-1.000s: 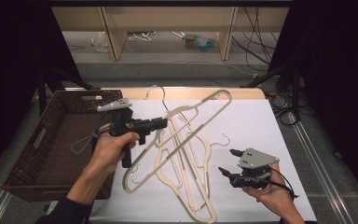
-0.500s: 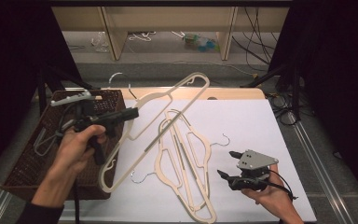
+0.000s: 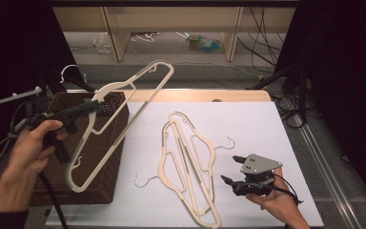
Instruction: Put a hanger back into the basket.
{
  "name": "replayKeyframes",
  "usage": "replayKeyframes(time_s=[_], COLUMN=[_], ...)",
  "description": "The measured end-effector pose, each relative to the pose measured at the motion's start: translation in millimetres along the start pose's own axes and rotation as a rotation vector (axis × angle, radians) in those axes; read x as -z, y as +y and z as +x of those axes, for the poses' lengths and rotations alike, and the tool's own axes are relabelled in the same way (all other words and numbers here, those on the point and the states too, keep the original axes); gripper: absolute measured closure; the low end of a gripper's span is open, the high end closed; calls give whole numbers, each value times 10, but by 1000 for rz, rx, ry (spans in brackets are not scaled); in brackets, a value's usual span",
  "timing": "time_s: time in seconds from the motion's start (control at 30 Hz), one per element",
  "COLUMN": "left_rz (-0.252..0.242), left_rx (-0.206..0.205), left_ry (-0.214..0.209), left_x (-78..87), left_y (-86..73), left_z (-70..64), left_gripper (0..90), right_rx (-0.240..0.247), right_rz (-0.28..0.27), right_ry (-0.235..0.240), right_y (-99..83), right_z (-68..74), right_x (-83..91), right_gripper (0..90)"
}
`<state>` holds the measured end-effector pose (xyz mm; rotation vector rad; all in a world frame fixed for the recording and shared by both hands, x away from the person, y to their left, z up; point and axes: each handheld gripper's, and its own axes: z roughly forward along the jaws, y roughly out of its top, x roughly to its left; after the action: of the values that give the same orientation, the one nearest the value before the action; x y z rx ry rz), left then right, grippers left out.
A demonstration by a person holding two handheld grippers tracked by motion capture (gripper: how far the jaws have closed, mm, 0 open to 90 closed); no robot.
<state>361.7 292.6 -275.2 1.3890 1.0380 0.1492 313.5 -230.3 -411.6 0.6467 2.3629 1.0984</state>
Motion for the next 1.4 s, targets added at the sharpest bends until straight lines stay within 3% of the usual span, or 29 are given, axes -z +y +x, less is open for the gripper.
replayKeyframes(time_s=[0.37, 0.53, 1.0, 1.3, 1.4], left_rz=[13, 33, 103, 182, 184], left_rx=[28, 42, 2, -17, -16], left_ry=[60, 117, 199, 236, 242], left_x=[365, 505, 678, 669, 665], left_y=[59, 77, 175, 142, 153], left_z=[410, 672, 1010, 1230, 1272], left_gripper=[860, 860, 860, 860, 860], right_rx=[5, 4, 10, 4, 5], right_rz=[13, 12, 5, 13, 8], right_ry=[10, 13, 17, 26, 27], right_y=[0, 1, 0, 4, 4], right_z=[7, 8, 5, 16, 18], right_x=[-10, -14, -19, -22, -27], right_gripper=[290, 292, 295, 296, 297])
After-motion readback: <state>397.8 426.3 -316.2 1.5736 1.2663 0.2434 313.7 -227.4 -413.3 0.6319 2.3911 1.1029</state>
